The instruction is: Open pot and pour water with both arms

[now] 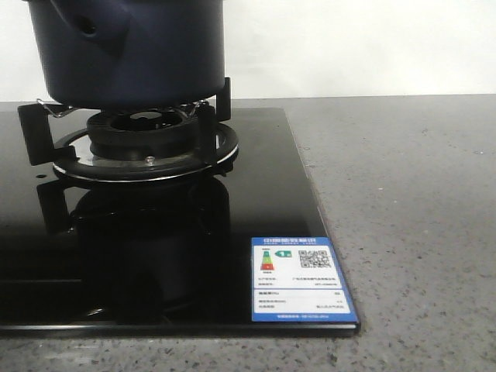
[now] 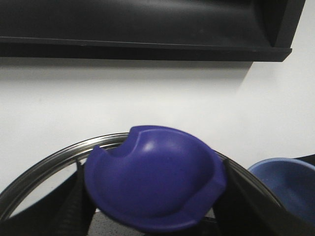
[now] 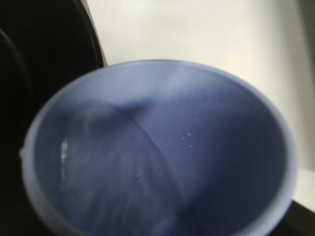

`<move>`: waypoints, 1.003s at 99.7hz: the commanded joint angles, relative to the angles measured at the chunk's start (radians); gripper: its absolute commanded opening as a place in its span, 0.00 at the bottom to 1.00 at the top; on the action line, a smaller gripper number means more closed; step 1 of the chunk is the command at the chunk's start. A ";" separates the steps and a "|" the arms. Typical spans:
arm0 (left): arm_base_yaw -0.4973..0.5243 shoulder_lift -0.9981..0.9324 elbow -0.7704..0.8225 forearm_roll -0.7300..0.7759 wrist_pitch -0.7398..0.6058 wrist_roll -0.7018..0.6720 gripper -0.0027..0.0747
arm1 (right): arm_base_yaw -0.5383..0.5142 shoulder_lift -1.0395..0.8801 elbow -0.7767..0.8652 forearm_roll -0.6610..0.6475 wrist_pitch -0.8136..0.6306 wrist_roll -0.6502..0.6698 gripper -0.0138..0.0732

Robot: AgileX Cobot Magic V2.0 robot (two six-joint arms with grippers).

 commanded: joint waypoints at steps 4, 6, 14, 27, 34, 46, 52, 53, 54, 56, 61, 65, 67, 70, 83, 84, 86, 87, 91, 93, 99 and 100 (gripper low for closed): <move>0.004 -0.029 -0.041 0.002 -0.106 -0.005 0.50 | 0.005 -0.027 -0.043 -0.176 -0.042 -0.001 0.48; 0.004 -0.029 -0.041 0.002 -0.106 -0.005 0.50 | 0.005 -0.025 -0.043 -0.186 -0.042 -0.001 0.48; 0.004 -0.029 -0.041 0.002 -0.106 -0.005 0.50 | 0.005 -0.023 -0.043 -0.256 -0.042 -0.001 0.48; 0.004 -0.029 -0.041 0.002 -0.106 -0.005 0.50 | 0.005 -0.021 -0.043 -0.369 -0.062 -0.001 0.48; 0.004 -0.029 -0.041 0.002 -0.106 -0.005 0.50 | 0.005 -0.021 -0.043 -0.431 -0.069 -0.001 0.48; 0.004 -0.029 -0.041 0.002 -0.106 -0.005 0.50 | 0.005 -0.021 -0.043 -0.487 -0.073 -0.001 0.48; 0.004 -0.029 -0.041 0.002 -0.106 -0.005 0.50 | 0.005 -0.021 -0.043 -0.505 -0.073 -0.001 0.48; 0.004 -0.029 -0.041 0.002 -0.106 -0.005 0.50 | 0.005 -0.021 -0.043 -0.511 -0.073 -0.001 0.48; 0.004 -0.029 -0.041 0.002 -0.106 -0.005 0.50 | 0.005 -0.021 -0.043 -0.515 -0.073 -0.001 0.48; 0.004 -0.029 -0.041 0.002 -0.106 -0.005 0.50 | 0.005 -0.021 -0.043 -0.527 -0.073 -0.001 0.48; 0.004 -0.029 -0.041 0.002 -0.106 -0.005 0.50 | 0.005 -0.021 -0.043 -0.553 -0.073 -0.001 0.48; 0.004 -0.029 -0.041 0.002 -0.106 -0.005 0.50 | 0.005 -0.021 -0.043 -0.574 -0.073 -0.001 0.48; 0.004 -0.029 -0.041 0.002 -0.106 -0.005 0.50 | 0.005 -0.021 -0.043 -0.583 -0.073 -0.001 0.48; 0.004 -0.029 -0.041 0.002 -0.106 -0.005 0.50 | 0.005 -0.021 -0.043 -0.593 -0.073 -0.001 0.48; 0.004 -0.029 -0.041 0.002 -0.106 -0.005 0.50 | 0.005 -0.021 -0.043 -0.651 -0.073 -0.001 0.48; 0.004 -0.029 -0.041 0.002 -0.106 -0.005 0.50 | 0.005 -0.021 -0.043 -0.653 -0.073 -0.001 0.48; 0.004 -0.029 -0.041 0.002 -0.106 -0.005 0.50 | 0.005 -0.021 -0.043 -0.660 -0.073 -0.001 0.48; 0.004 -0.029 -0.041 0.002 -0.106 -0.005 0.50 | 0.005 -0.021 -0.043 -0.662 -0.073 -0.001 0.48; 0.004 -0.029 -0.041 0.002 -0.106 -0.005 0.50 | 0.005 -0.021 -0.043 -0.674 -0.073 -0.001 0.48; 0.004 -0.029 -0.041 0.004 -0.106 -0.005 0.50 | 0.005 -0.021 -0.043 -0.680 -0.073 -0.001 0.48; 0.004 -0.029 -0.041 0.009 -0.106 -0.005 0.50 | 0.005 -0.021 -0.043 -0.700 -0.073 -0.001 0.48; 0.004 -0.029 -0.041 0.009 -0.106 -0.005 0.50 | 0.005 -0.021 -0.043 -0.705 -0.073 -0.001 0.48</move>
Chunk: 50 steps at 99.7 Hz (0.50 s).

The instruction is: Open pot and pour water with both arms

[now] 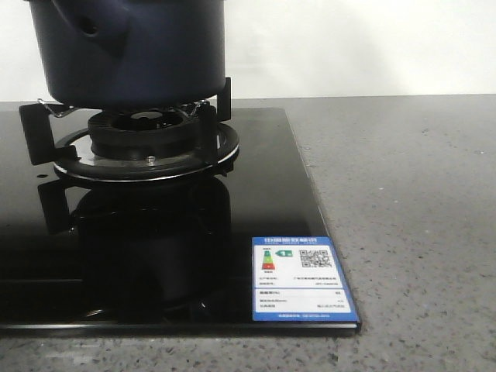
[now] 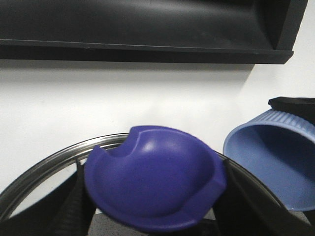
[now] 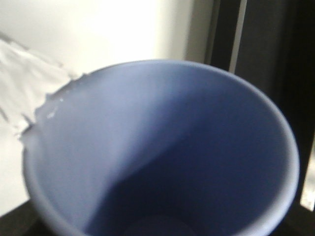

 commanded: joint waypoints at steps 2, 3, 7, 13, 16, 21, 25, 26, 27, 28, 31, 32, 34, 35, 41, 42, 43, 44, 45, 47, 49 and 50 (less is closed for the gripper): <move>0.004 -0.029 -0.041 0.011 -0.097 -0.005 0.50 | 0.004 -0.049 -0.042 -0.097 0.007 -0.001 0.48; 0.004 -0.029 -0.041 0.011 -0.097 -0.005 0.50 | 0.004 -0.049 -0.042 -0.100 0.007 -0.001 0.48; 0.004 -0.029 -0.041 0.019 -0.097 -0.005 0.50 | 0.004 -0.049 -0.042 -0.104 0.007 -0.001 0.48; 0.004 -0.029 -0.039 0.026 -0.097 -0.005 0.50 | 0.004 -0.049 -0.042 -0.106 0.007 -0.001 0.48; 0.010 -0.029 -0.039 0.026 -0.095 -0.005 0.50 | 0.004 -0.049 -0.042 -0.106 0.007 -0.001 0.48; 0.024 -0.029 -0.037 0.026 -0.090 -0.005 0.50 | 0.004 -0.049 -0.042 -0.106 0.007 -0.001 0.48; 0.040 -0.029 -0.037 0.026 -0.087 -0.005 0.50 | 0.004 -0.049 -0.042 -0.106 0.007 -0.001 0.48; 0.046 -0.029 -0.037 0.026 -0.085 -0.005 0.50 | 0.004 -0.049 -0.042 -0.106 0.007 -0.001 0.48; 0.053 -0.029 -0.037 0.026 -0.083 -0.005 0.50 | 0.004 -0.049 -0.042 -0.106 0.007 -0.001 0.48; 0.053 -0.029 -0.037 0.026 -0.081 -0.005 0.50 | 0.004 -0.049 -0.042 -0.106 0.007 -0.001 0.48; 0.069 -0.029 -0.037 0.026 -0.077 -0.005 0.50 | 0.004 -0.049 -0.042 -0.106 0.007 -0.001 0.48; 0.076 -0.029 -0.037 0.026 -0.072 -0.005 0.50 | 0.004 -0.049 -0.042 -0.106 0.007 -0.001 0.48; 0.085 -0.029 -0.037 0.026 -0.065 -0.005 0.50 | 0.004 -0.049 -0.042 -0.106 0.007 -0.001 0.48; 0.085 -0.029 -0.037 0.026 -0.063 -0.005 0.50 | 0.004 -0.049 -0.042 -0.106 0.007 -0.001 0.48; 0.113 -0.031 -0.037 0.026 -0.045 -0.005 0.50 | 0.004 -0.049 -0.042 -0.104 0.003 -0.001 0.48; 0.115 -0.031 -0.037 0.026 -0.043 -0.005 0.50 | 0.004 -0.049 -0.042 -0.103 0.001 -0.001 0.48; 0.118 -0.031 -0.037 0.026 -0.043 -0.005 0.50 | 0.004 -0.049 -0.042 -0.103 0.001 -0.001 0.48; 0.121 -0.031 -0.037 0.026 -0.041 -0.005 0.50 | 0.004 -0.049 -0.042 -0.103 0.000 -0.001 0.48; 0.124 -0.031 -0.037 0.026 -0.039 -0.005 0.50 | 0.004 -0.049 -0.042 -0.103 -0.002 -0.001 0.48; 0.136 -0.031 -0.037 0.026 -0.037 -0.005 0.50 | 0.004 -0.049 -0.042 -0.103 -0.002 -0.001 0.48; 0.144 -0.031 -0.037 0.026 -0.036 -0.005 0.50 | 0.004 -0.049 -0.042 -0.103 -0.002 -0.001 0.48; 0.147 -0.031 -0.037 0.026 -0.036 -0.005 0.50 | 0.004 -0.049 -0.042 -0.103 -0.002 -0.001 0.48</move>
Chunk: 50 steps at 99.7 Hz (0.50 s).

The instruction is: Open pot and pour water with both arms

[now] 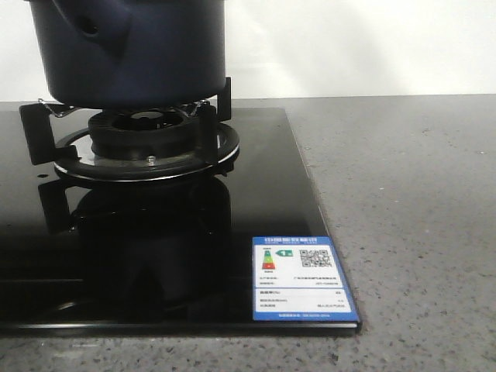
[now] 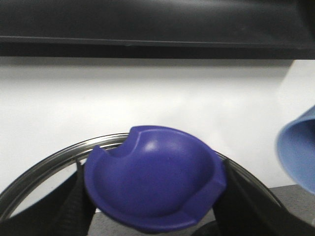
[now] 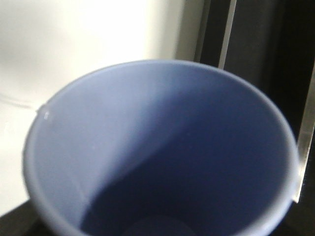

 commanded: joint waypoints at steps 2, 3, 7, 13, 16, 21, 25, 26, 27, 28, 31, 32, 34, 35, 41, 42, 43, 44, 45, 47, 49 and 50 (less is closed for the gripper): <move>0.034 -0.031 -0.037 0.003 -0.069 -0.005 0.50 | 0.004 -0.049 -0.041 -0.056 0.009 -0.001 0.48; 0.036 -0.031 -0.037 0.001 -0.069 -0.005 0.50 | 0.004 -0.049 -0.041 -0.056 0.009 -0.001 0.48; 0.046 -0.031 -0.037 0.001 -0.069 -0.005 0.50 | 0.004 -0.049 -0.041 -0.055 0.009 -0.001 0.48; 0.053 -0.035 -0.037 0.001 -0.069 -0.005 0.50 | 0.004 -0.049 -0.041 -0.055 0.009 -0.001 0.48; 0.053 -0.035 -0.037 0.001 -0.069 -0.005 0.50 | 0.004 -0.049 -0.041 -0.055 0.009 -0.001 0.48; 0.053 -0.037 -0.037 0.001 -0.069 -0.005 0.50 | 0.004 -0.049 -0.041 -0.054 0.009 -0.001 0.48; 0.053 -0.037 -0.037 0.001 -0.069 -0.005 0.50 | 0.004 -0.049 -0.041 -0.054 0.009 -0.001 0.48; 0.053 -0.037 -0.037 0.001 -0.069 -0.005 0.50 | 0.004 -0.049 -0.041 -0.054 0.009 -0.001 0.48; 0.053 -0.037 -0.037 0.001 -0.069 -0.005 0.50 | 0.004 -0.049 -0.041 -0.054 0.009 -0.001 0.48; 0.053 -0.037 -0.037 0.001 -0.069 -0.005 0.50 | 0.004 -0.049 -0.041 -0.054 0.009 -0.001 0.48; 0.053 -0.037 -0.037 0.001 -0.069 -0.005 0.50 | 0.004 -0.049 -0.041 -0.051 0.009 -0.001 0.48; 0.053 -0.037 -0.037 0.001 -0.069 -0.005 0.50 | 0.004 -0.049 -0.041 -0.051 0.009 -0.001 0.48; 0.053 -0.037 -0.037 0.001 -0.069 -0.005 0.50 | 0.004 -0.049 -0.041 -0.051 0.009 -0.001 0.48; 0.053 -0.037 -0.037 0.001 -0.069 -0.005 0.50 | 0.004 -0.049 -0.041 -0.051 0.009 -0.001 0.48; 0.053 -0.037 -0.037 0.001 -0.069 -0.005 0.50 | 0.004 -0.049 -0.041 -0.044 0.009 -0.001 0.48; 0.053 -0.037 -0.037 0.001 -0.069 -0.005 0.50 | 0.004 -0.049 -0.041 -0.044 0.009 -0.001 0.48; 0.053 -0.037 -0.037 0.001 -0.069 -0.005 0.50 | 0.004 -0.049 -0.041 -0.042 0.009 -0.001 0.48; 0.053 -0.037 -0.037 0.001 -0.069 -0.005 0.50 | 0.004 -0.049 -0.041 -0.040 0.009 -0.001 0.48; 0.053 -0.037 -0.037 0.001 -0.069 -0.005 0.50 | 0.004 -0.049 -0.041 -0.037 0.009 -0.001 0.48; 0.053 -0.037 -0.037 0.001 -0.069 -0.005 0.50 | 0.004 -0.049 -0.041 -0.035 0.009 -0.001 0.48; 0.053 -0.037 -0.037 0.001 -0.069 -0.005 0.50 | 0.004 -0.049 -0.041 -0.028 0.012 -0.001 0.48; 0.053 -0.037 -0.037 0.001 -0.069 -0.005 0.50 | 0.004 -0.049 -0.041 -0.028 0.014 -0.001 0.48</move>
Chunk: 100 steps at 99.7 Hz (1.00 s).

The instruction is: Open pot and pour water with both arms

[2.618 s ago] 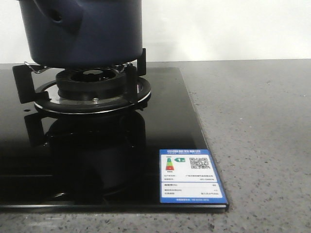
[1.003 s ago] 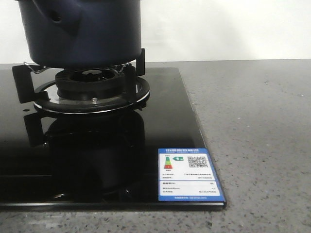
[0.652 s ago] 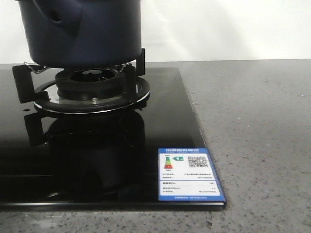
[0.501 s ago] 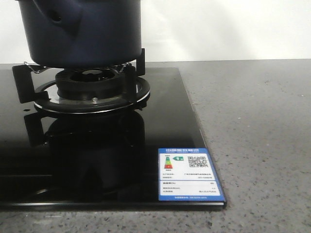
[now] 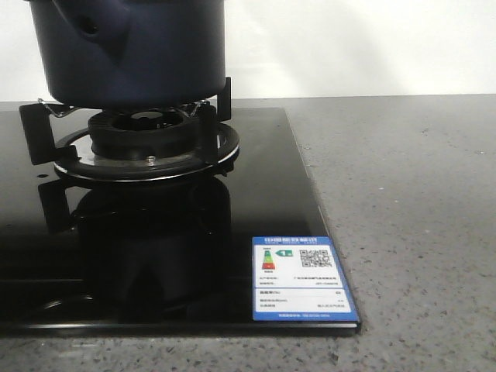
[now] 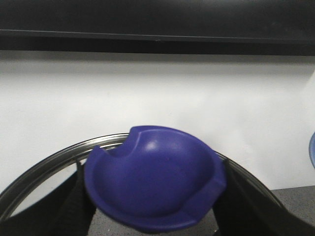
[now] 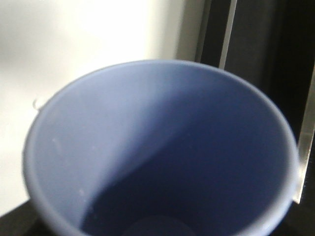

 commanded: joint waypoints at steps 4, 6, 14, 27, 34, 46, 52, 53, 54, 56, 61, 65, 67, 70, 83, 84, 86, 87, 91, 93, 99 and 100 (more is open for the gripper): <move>0.002 -0.031 -0.037 -0.001 -0.088 -0.005 0.50 | 0.004 -0.049 -0.041 -0.020 0.025 -0.001 0.48; 0.002 -0.031 -0.037 -0.001 -0.088 -0.005 0.50 | 0.004 -0.049 -0.041 -0.011 0.030 -0.001 0.48; 0.002 -0.031 -0.037 -0.001 -0.088 -0.005 0.50 | 0.004 -0.049 -0.041 0.038 0.058 0.001 0.48; 0.002 -0.031 -0.037 -0.001 -0.088 -0.005 0.50 | 0.004 -0.060 -0.041 0.119 0.095 0.052 0.48; 0.002 -0.031 -0.037 -0.001 -0.088 -0.005 0.50 | 0.004 -0.075 -0.041 0.138 0.095 0.166 0.48; 0.002 -0.031 -0.037 -0.001 -0.088 -0.005 0.50 | -0.008 -0.125 -0.041 0.144 0.102 0.406 0.48; 0.002 -0.031 -0.037 -0.007 -0.088 -0.005 0.50 | -0.031 -0.161 -0.041 0.166 0.104 0.518 0.48; 0.002 -0.031 -0.037 -0.007 -0.088 -0.005 0.50 | -0.035 -0.165 -0.041 0.179 0.104 0.545 0.48; 0.002 -0.031 -0.037 -0.007 -0.088 -0.005 0.50 | -0.042 -0.174 -0.041 0.186 0.104 0.559 0.48; 0.002 -0.033 -0.037 -0.007 -0.088 -0.005 0.50 | -0.050 -0.187 -0.041 0.213 0.104 0.597 0.48; 0.002 -0.033 -0.037 -0.009 -0.088 -0.005 0.50 | -0.092 -0.220 -0.041 0.293 0.102 0.663 0.48; 0.002 -0.035 -0.037 -0.009 -0.088 -0.005 0.50 | -0.121 -0.244 -0.041 0.374 0.102 0.689 0.48; 0.002 -0.035 -0.037 -0.009 -0.088 -0.005 0.50 | -0.145 -0.263 -0.041 0.415 0.102 0.696 0.48; 0.002 -0.037 -0.037 -0.009 -0.088 -0.005 0.50 | -0.164 -0.277 -0.033 0.462 0.102 0.700 0.48; 0.002 -0.042 -0.037 -0.009 -0.090 -0.005 0.50 | -0.282 -0.380 0.053 0.549 0.020 0.735 0.48; 0.002 -0.042 -0.037 -0.009 -0.090 -0.005 0.50 | -0.288 -0.386 0.067 0.549 0.013 0.749 0.48; 0.002 -0.042 -0.037 -0.009 -0.090 -0.005 0.50 | -0.305 -0.405 0.090 0.549 -0.007 0.773 0.48; 0.002 -0.042 -0.037 -0.009 -0.090 -0.005 0.50 | -0.316 -0.417 0.098 0.549 -0.014 0.781 0.48; 0.002 -0.042 -0.037 -0.009 -0.090 -0.005 0.50 | -0.347 -0.449 0.149 0.549 -0.059 0.831 0.48; 0.002 -0.042 -0.037 -0.009 -0.090 -0.005 0.50 | -0.366 -0.469 0.177 0.549 -0.084 0.857 0.48; 0.002 -0.042 -0.037 -0.009 -0.090 -0.005 0.50 | -0.427 -0.528 0.255 0.549 -0.165 0.919 0.48; 0.002 -0.042 -0.037 -0.009 -0.090 -0.005 0.50 | -0.434 -0.534 0.275 0.549 -0.174 0.932 0.48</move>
